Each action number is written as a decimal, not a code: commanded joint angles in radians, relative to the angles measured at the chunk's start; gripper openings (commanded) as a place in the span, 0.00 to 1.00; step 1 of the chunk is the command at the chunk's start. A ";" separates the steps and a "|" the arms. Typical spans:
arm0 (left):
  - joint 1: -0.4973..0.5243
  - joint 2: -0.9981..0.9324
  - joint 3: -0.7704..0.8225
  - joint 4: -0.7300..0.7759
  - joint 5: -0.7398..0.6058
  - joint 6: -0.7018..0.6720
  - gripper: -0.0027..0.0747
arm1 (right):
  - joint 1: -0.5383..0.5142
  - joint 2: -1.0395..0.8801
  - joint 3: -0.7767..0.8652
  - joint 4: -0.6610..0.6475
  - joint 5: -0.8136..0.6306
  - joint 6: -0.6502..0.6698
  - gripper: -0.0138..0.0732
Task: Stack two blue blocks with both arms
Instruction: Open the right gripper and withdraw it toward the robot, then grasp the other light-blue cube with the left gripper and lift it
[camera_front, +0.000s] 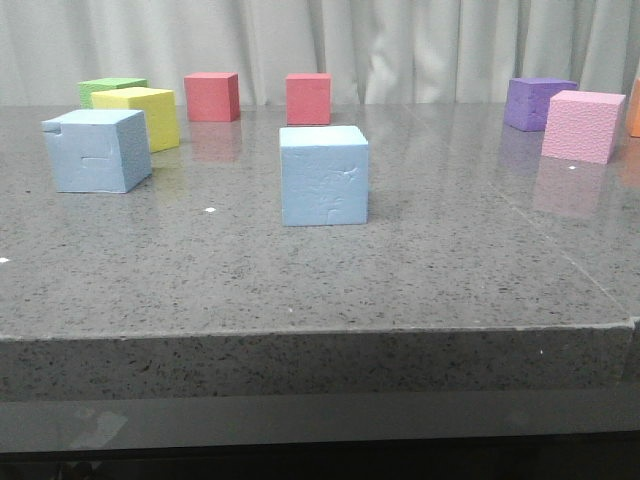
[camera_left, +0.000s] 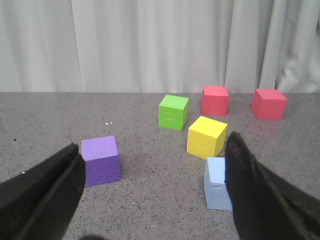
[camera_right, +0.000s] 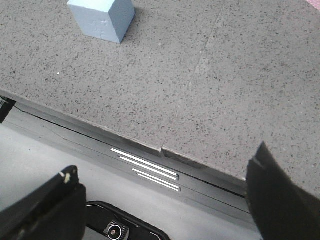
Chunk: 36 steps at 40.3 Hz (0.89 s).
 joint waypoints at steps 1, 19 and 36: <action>-0.016 0.093 -0.092 0.003 -0.034 -0.002 0.81 | -0.006 0.002 -0.024 -0.001 -0.064 -0.002 0.90; -0.234 0.583 -0.420 0.040 0.154 0.019 0.81 | -0.006 0.002 -0.024 -0.001 -0.064 -0.002 0.90; -0.271 0.976 -0.700 0.040 0.374 0.017 0.81 | -0.006 0.002 -0.024 -0.001 -0.064 -0.002 0.90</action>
